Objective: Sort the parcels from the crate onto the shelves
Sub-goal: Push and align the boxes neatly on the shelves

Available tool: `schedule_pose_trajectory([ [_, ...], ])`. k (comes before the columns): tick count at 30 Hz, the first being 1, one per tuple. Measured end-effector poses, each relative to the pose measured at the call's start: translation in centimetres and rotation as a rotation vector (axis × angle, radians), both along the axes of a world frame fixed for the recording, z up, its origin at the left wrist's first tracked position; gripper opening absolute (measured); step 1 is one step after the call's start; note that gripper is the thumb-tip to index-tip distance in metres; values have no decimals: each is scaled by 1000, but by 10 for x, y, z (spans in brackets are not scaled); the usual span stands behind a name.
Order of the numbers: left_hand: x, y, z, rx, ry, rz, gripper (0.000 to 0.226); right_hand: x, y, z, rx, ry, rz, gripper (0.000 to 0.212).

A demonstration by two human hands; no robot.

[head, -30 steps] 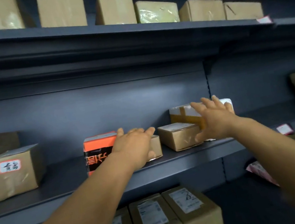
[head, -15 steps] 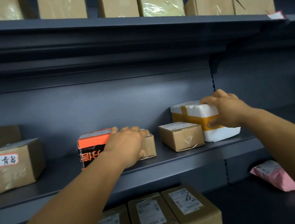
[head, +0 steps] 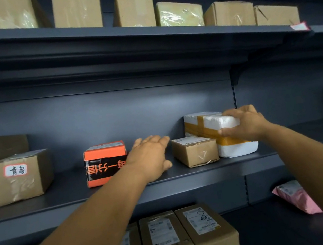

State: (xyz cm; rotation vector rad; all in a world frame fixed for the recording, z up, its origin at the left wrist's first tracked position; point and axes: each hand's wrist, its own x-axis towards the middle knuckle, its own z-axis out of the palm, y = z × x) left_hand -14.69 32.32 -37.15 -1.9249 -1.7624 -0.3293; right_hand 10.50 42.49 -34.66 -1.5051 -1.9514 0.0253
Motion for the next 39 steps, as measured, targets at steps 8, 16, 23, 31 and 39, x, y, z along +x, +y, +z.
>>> schedule_pose_trajectory([
  [8,54,25,-2,-14,18,-85,53,-18,-7,-10,27,164,32,65],
  [16,21,18,-9,33,47,56,42,-50,-22,-10,43,154,67,68],
  [23,-18,0,-8,15,46,95,41,-89,-40,-10,33,121,122,77],
  [31,-51,-16,-3,-43,3,129,47,-115,-56,-11,44,90,156,83],
  [39,-71,-22,-2,-57,-21,99,46,-142,-56,-15,227,-32,105,71],
])
